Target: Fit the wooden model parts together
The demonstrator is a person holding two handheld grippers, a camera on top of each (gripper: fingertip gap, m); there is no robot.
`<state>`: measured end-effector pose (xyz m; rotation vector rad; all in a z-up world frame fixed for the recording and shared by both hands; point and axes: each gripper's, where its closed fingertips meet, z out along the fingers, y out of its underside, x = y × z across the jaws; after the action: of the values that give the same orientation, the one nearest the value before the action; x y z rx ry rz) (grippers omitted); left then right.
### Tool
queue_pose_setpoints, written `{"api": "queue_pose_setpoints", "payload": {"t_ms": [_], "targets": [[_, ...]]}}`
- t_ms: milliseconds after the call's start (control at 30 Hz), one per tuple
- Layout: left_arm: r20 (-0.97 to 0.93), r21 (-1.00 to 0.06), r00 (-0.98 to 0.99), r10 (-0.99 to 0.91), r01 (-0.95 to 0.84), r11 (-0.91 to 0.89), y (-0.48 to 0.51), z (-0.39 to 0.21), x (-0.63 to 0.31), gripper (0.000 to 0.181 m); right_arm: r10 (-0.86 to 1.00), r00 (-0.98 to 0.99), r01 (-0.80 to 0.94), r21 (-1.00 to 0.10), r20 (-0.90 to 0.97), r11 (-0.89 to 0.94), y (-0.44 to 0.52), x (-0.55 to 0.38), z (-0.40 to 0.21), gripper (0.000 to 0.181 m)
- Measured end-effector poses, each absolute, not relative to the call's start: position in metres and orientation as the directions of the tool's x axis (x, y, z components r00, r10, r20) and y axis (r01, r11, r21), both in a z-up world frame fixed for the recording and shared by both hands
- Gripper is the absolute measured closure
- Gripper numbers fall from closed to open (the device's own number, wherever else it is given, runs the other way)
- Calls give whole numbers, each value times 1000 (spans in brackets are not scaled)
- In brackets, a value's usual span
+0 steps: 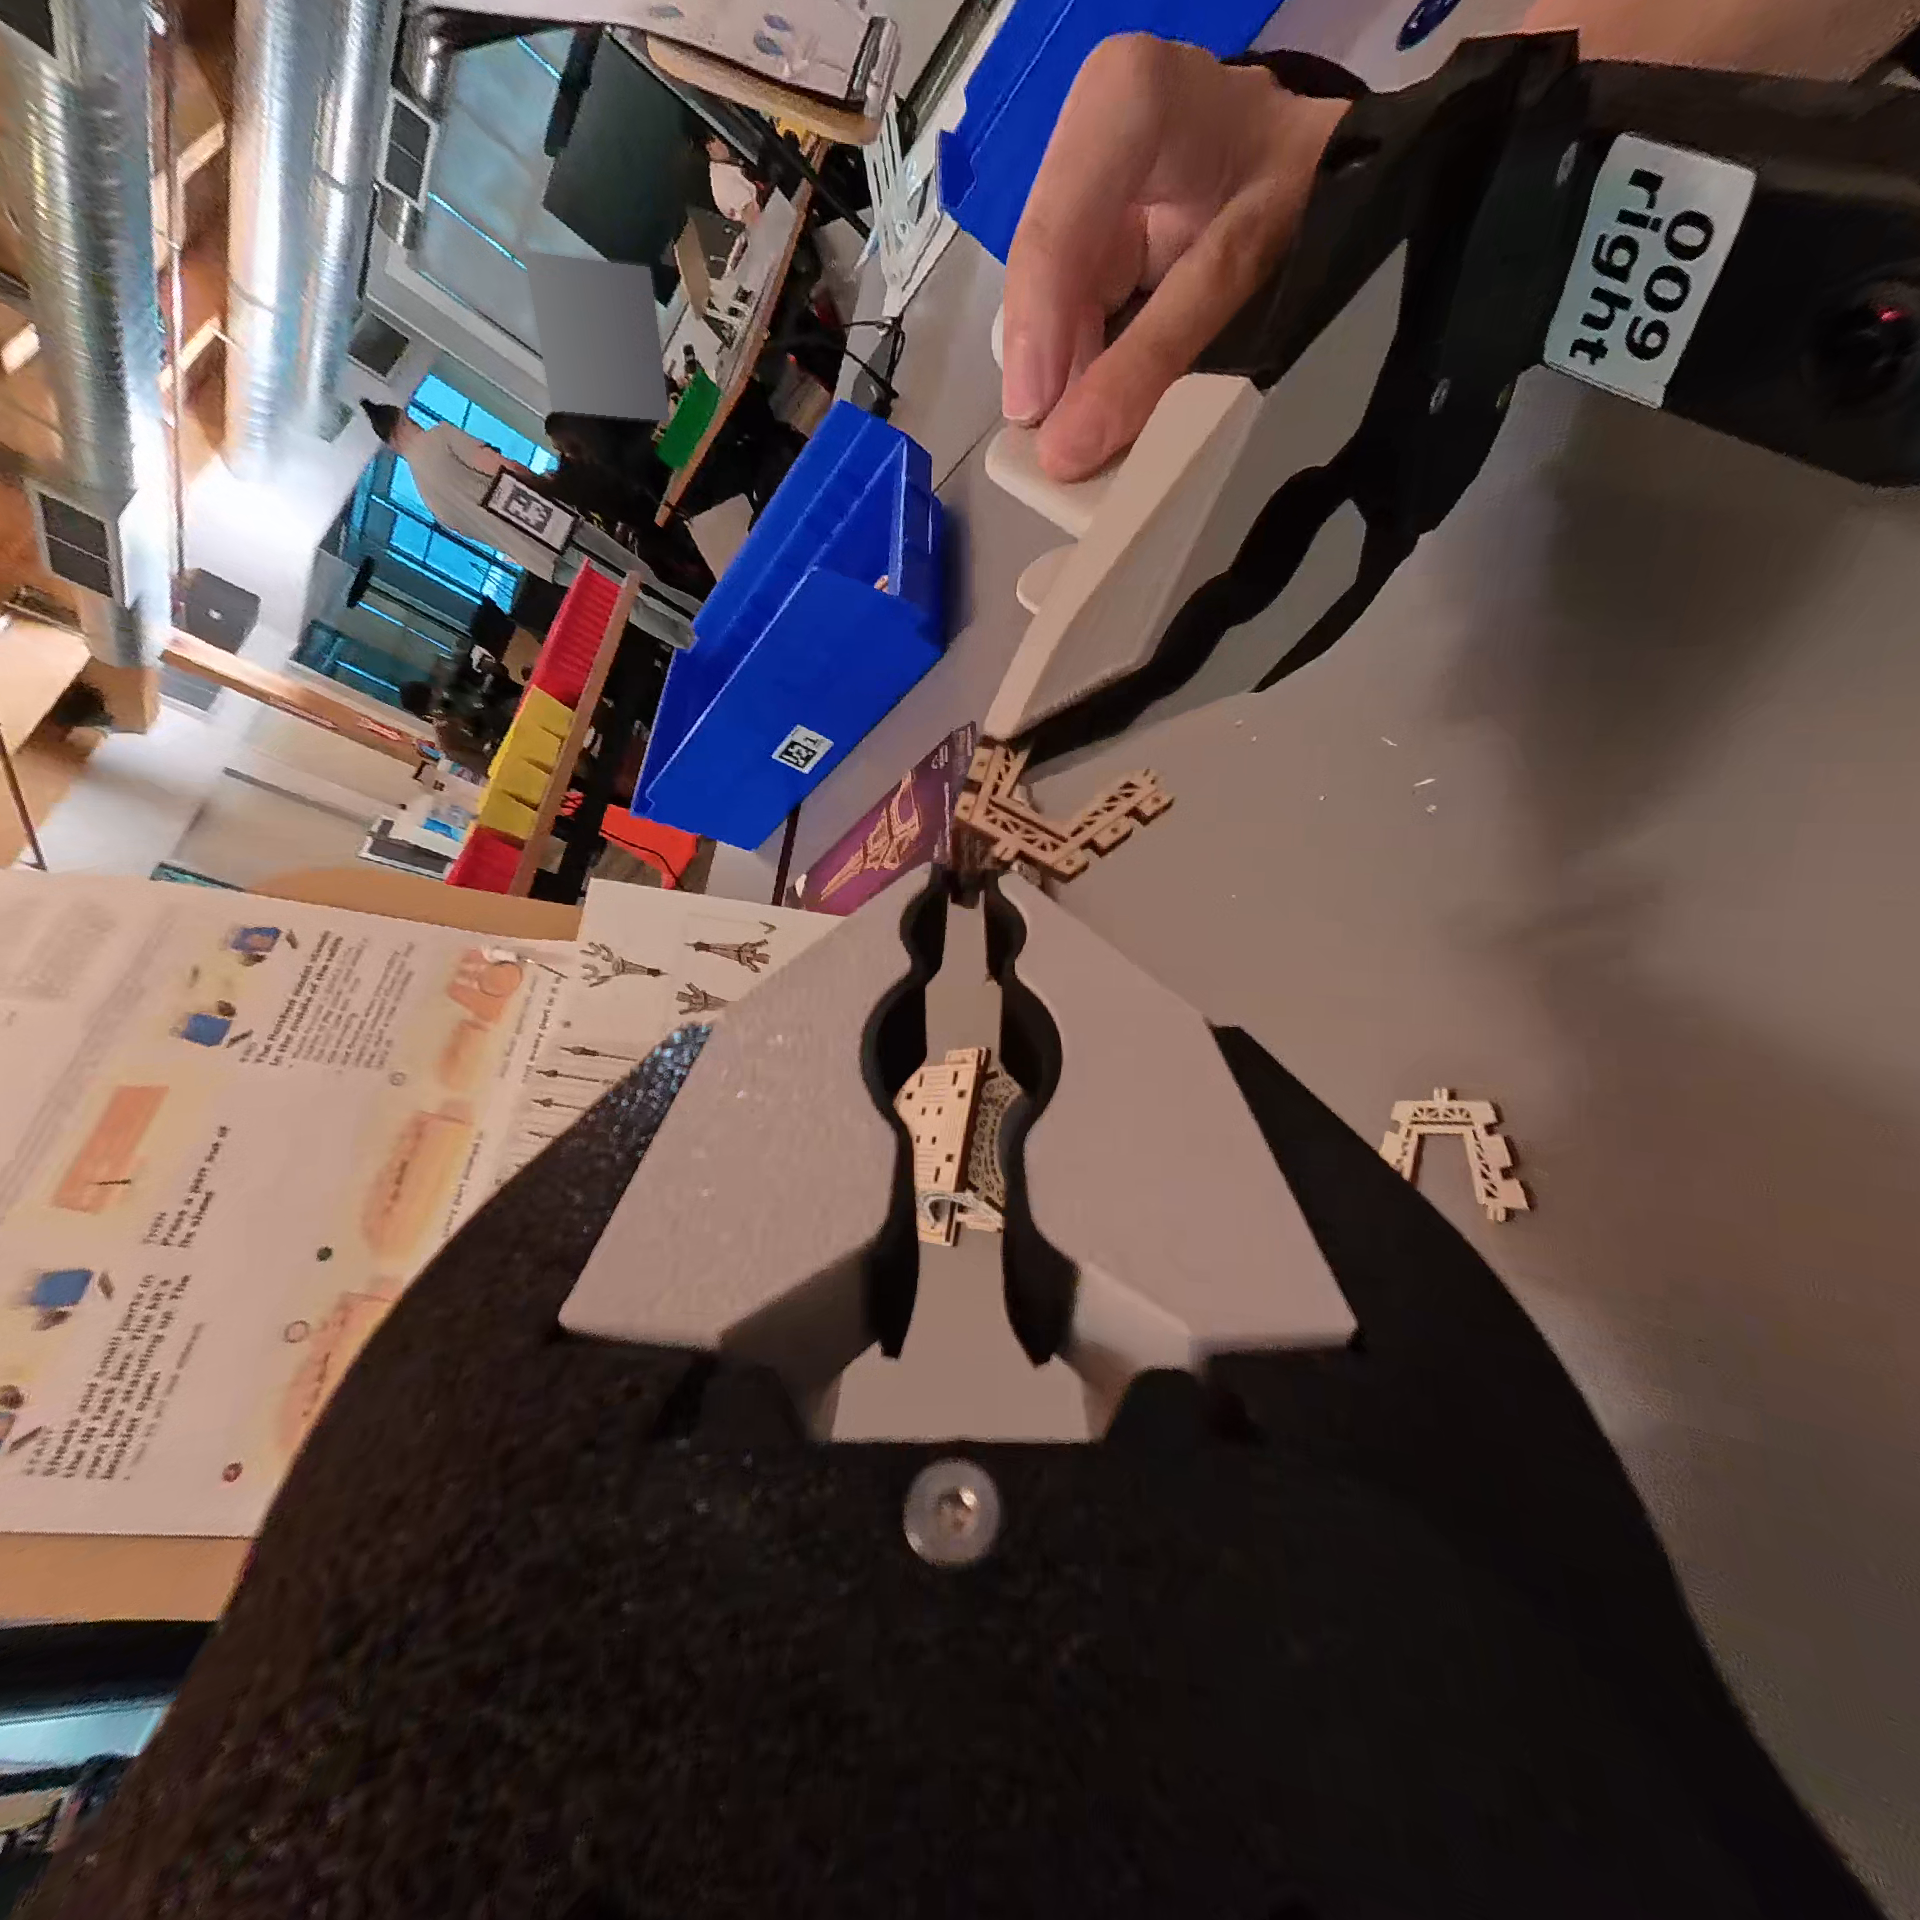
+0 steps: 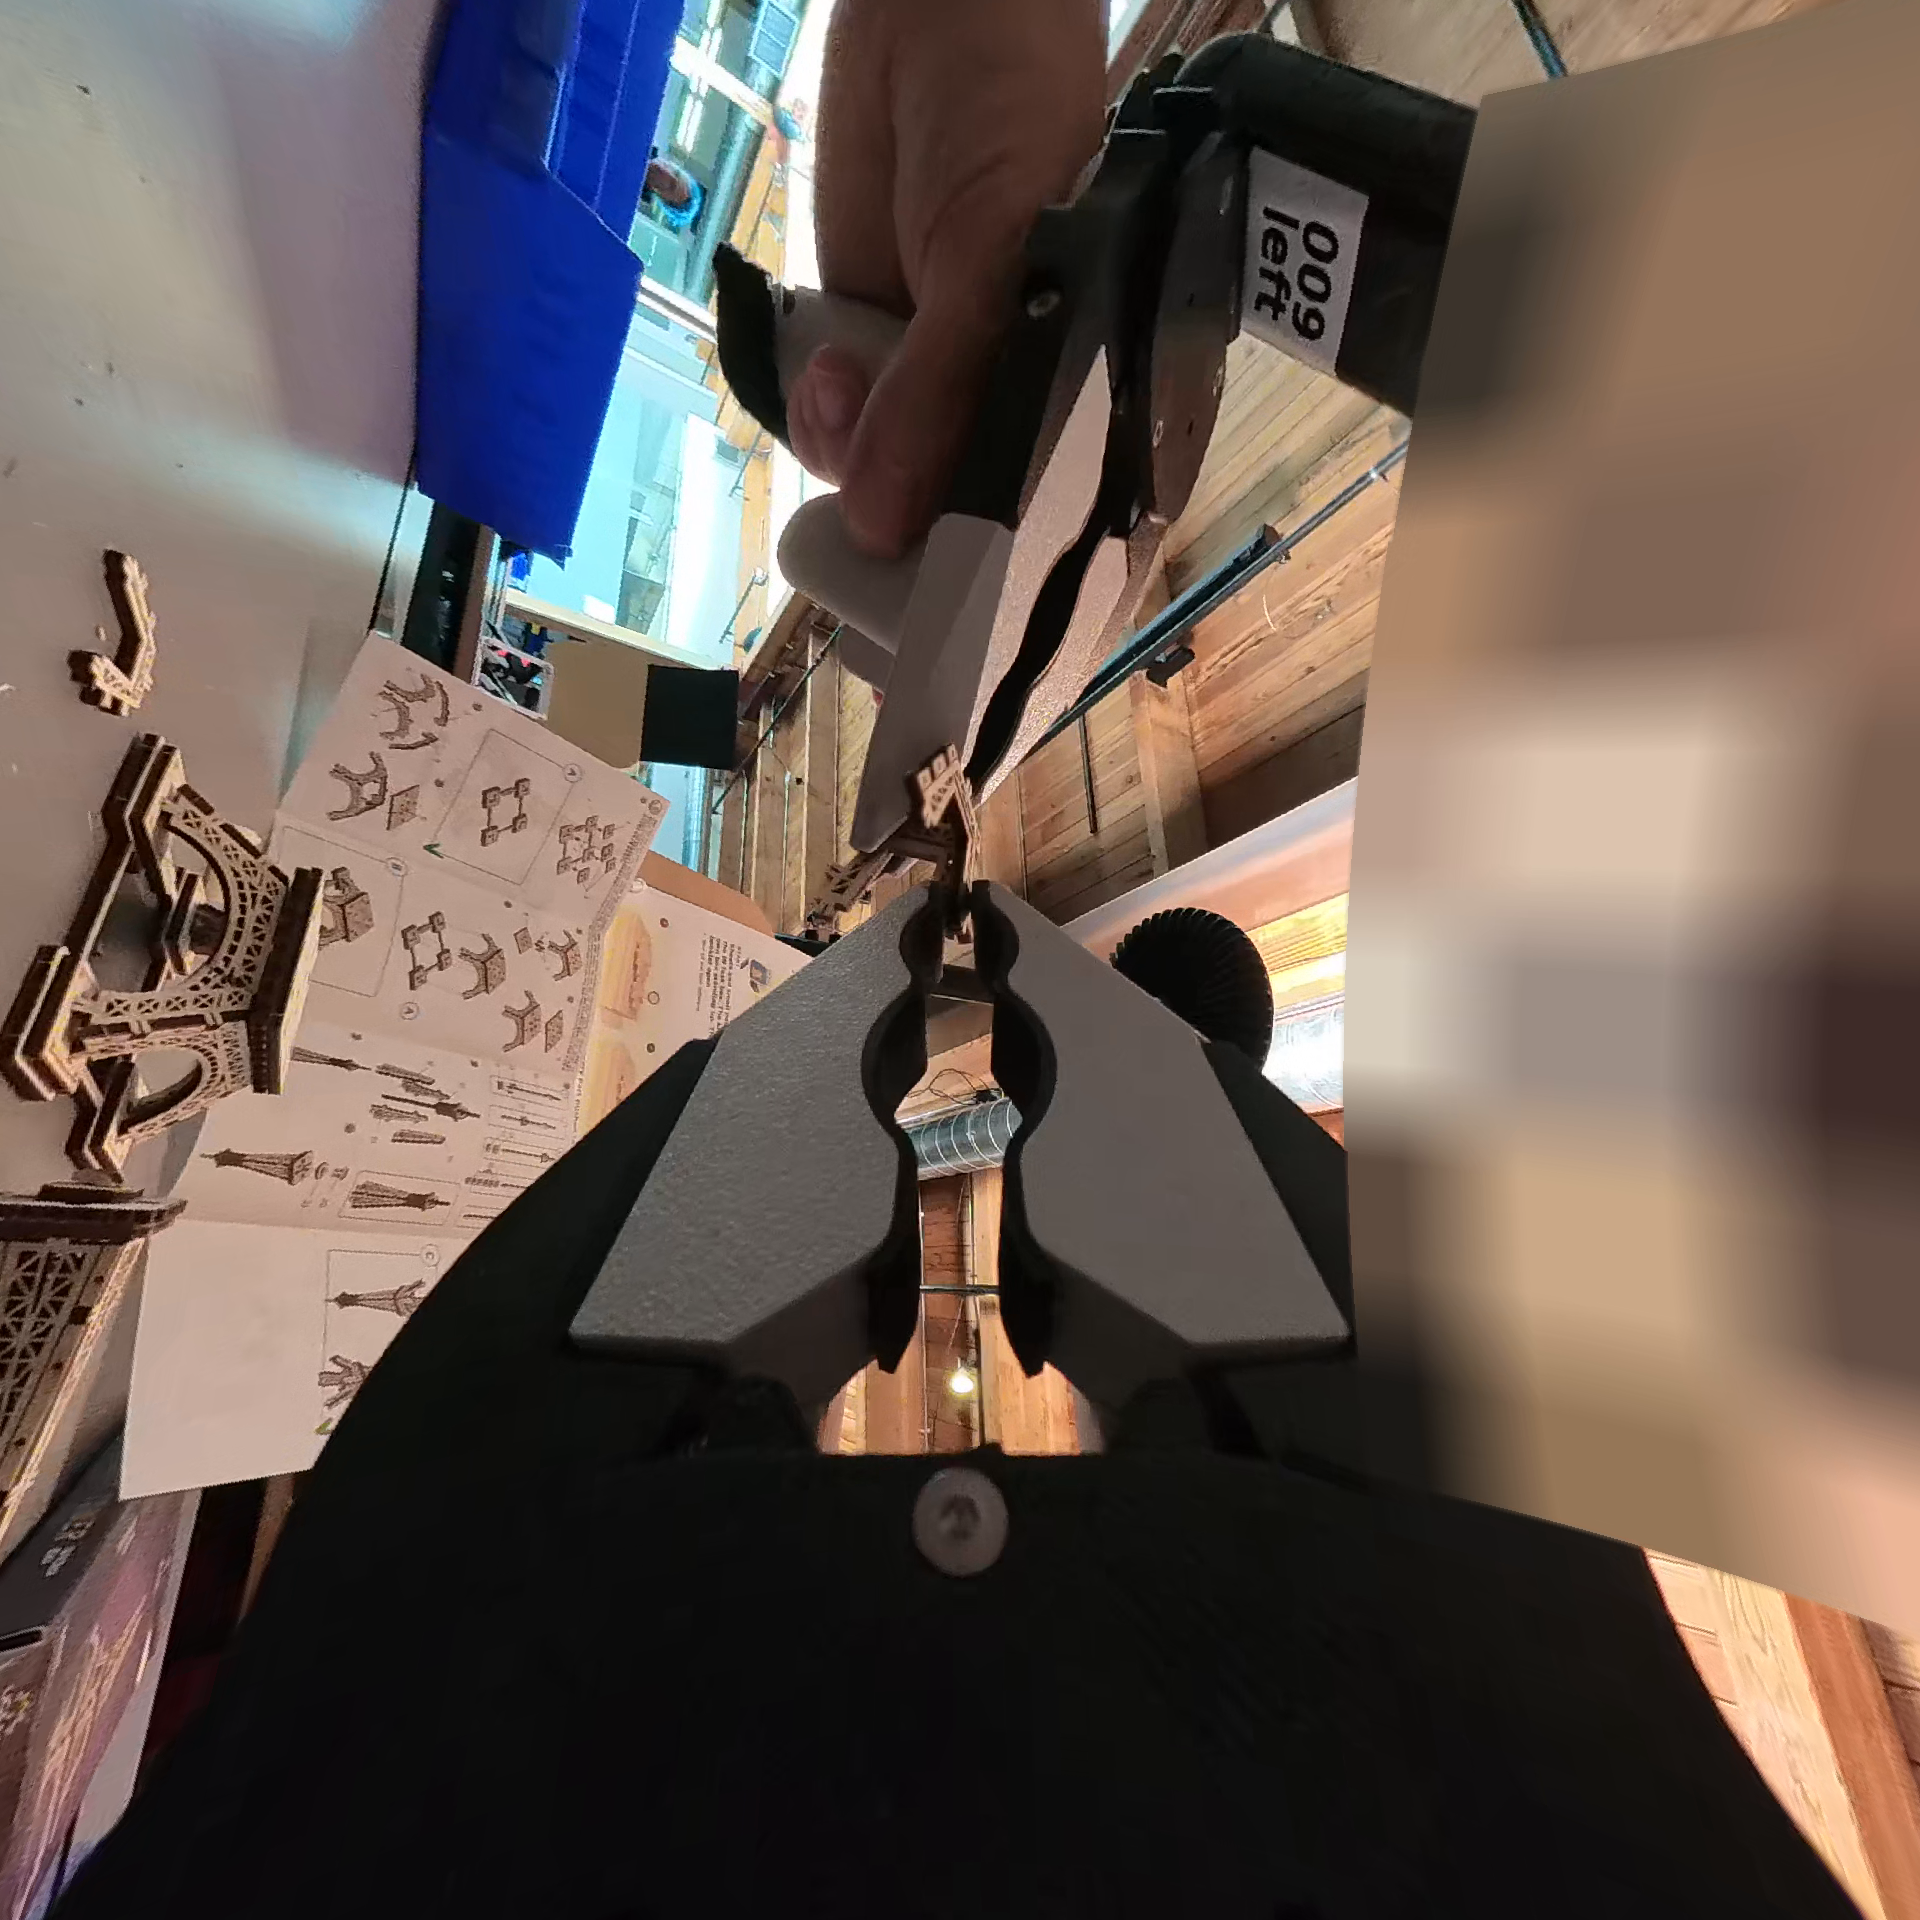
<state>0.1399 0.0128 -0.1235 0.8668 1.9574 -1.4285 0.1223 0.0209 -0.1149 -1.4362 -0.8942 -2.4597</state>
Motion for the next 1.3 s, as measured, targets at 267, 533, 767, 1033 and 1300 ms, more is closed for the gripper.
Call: {"api": "queue_pose_setpoints", "payload": {"t_ms": [267, 533, 767, 1033, 1300], "targets": [[-944, -289, -320, 74, 916, 279, 18, -113, 144, 181, -74, -382, 584, 178, 921, -792, 17, 115, -106, 159], [-962, -126, -206, 179, 917, 378, 18, -131, 151, 180, -184, -201, 657, -7, 962, -754, 9, 123, -113, 144], [-287, -792, -955, 72, 278, 543, 12, -183, 170, 180, -329, 431, 595, -538, 841, -597, -1, 141, -160, 134], [586, -668, -810, 31, -461, 584, 4, -222, 157, 180, -396, 784, 257, -831, 477, -493, -10, 153, -207, 151], [709, -551, -705, 21, -534, 642, 17, -239, 150, 180, -390, 768, 184, -758, 508, -625, -6, 169, -227, 148]]}}
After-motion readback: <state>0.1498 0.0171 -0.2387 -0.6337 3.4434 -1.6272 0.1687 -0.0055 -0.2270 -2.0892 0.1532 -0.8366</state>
